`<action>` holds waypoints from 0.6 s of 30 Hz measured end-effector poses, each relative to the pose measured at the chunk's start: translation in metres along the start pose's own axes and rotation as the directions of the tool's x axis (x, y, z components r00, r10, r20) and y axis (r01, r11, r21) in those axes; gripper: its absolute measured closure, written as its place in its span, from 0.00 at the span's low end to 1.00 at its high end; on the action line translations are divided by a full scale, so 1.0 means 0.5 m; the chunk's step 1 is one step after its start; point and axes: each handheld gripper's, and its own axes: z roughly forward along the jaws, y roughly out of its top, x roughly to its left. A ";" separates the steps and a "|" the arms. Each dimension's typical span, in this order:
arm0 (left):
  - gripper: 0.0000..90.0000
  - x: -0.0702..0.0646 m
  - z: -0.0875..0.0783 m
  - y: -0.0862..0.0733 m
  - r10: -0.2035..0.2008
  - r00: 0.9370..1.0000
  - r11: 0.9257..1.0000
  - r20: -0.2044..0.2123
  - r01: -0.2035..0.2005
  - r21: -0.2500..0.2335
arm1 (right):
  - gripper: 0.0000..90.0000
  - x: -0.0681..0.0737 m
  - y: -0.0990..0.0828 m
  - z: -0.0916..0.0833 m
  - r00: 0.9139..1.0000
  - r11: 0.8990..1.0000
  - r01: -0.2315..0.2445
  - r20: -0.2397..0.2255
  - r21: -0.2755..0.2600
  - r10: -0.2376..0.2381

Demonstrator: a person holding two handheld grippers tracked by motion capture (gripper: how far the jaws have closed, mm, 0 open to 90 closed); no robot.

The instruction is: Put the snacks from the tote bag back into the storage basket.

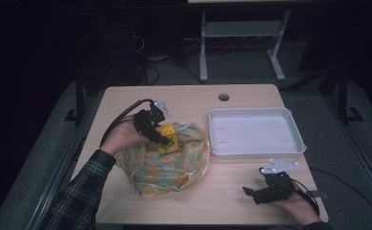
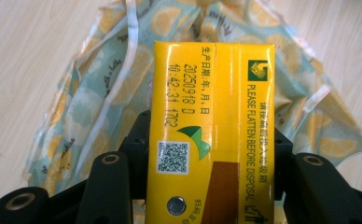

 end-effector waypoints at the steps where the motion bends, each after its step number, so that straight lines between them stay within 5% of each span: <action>1: 0.56 0.000 -0.003 0.004 0.006 1.000 1.000 -0.001 -0.006 0.004 | 0.07 0.000 0.000 0.000 1.000 1.000 -0.001 0.000 0.000 0.001; 18: 0.56 -0.017 -0.017 0.075 0.033 0.999 0.999 -0.012 -0.033 -0.011 | 0.07 0.003 0.000 0.001 1.000 1.000 0.002 -0.009 -0.002 -0.002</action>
